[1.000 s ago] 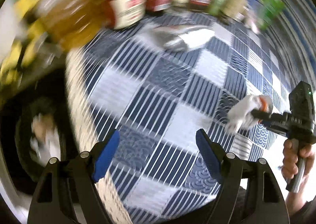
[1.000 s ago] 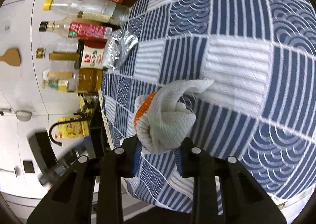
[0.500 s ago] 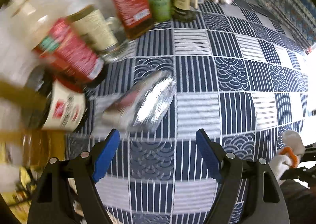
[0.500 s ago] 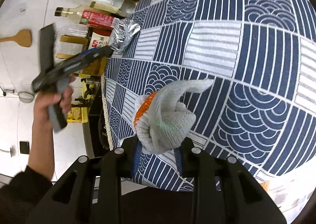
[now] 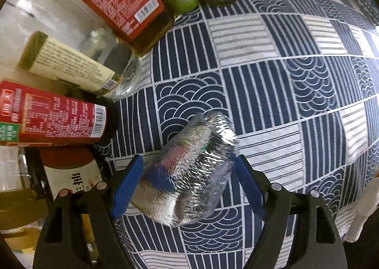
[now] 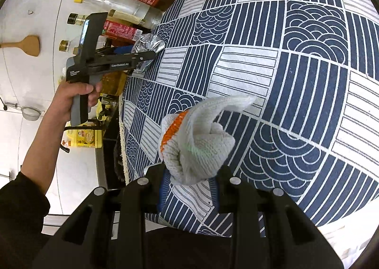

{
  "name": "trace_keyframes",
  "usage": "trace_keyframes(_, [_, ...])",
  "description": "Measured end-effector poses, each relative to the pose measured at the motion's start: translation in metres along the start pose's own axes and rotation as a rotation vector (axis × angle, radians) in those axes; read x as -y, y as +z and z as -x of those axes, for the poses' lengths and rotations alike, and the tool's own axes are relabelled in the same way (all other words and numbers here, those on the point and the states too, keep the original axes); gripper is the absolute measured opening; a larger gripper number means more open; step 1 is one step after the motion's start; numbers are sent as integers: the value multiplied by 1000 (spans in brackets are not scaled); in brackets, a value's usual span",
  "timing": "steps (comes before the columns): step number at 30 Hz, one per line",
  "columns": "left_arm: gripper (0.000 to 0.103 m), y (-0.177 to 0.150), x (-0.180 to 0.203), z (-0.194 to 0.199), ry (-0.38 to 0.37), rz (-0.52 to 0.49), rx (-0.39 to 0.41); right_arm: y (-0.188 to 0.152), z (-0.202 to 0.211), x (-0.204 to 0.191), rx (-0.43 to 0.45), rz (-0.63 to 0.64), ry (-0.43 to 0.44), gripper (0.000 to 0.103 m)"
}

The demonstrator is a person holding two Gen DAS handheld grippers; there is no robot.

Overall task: Collect trash
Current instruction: 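Grasp the foil-wrapped bundle with the left gripper while the right gripper holds the glove, then carry the foil bundle with the left gripper while the right gripper carries the glove to the bin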

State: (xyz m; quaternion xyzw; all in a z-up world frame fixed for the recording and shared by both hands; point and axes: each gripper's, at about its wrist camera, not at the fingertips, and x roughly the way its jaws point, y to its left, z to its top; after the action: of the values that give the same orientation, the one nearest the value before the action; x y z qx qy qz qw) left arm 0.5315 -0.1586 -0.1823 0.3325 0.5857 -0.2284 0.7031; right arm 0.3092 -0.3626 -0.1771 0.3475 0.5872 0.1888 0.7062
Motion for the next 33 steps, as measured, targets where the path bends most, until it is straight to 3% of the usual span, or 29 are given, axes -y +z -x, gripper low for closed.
trace_keyframes(12, [65,-2,2,5,-25,-21,16,9,-2,-13,-16,48,4,30])
trace_keyframes(18, [64,-19,-1,19,-29,37,29,8,-5,-21,-27,79,-7,30])
trace_keyframes(33, [64,-115,-12,56,-87,220,70,-5,-39,-71,-124,230,-32,30])
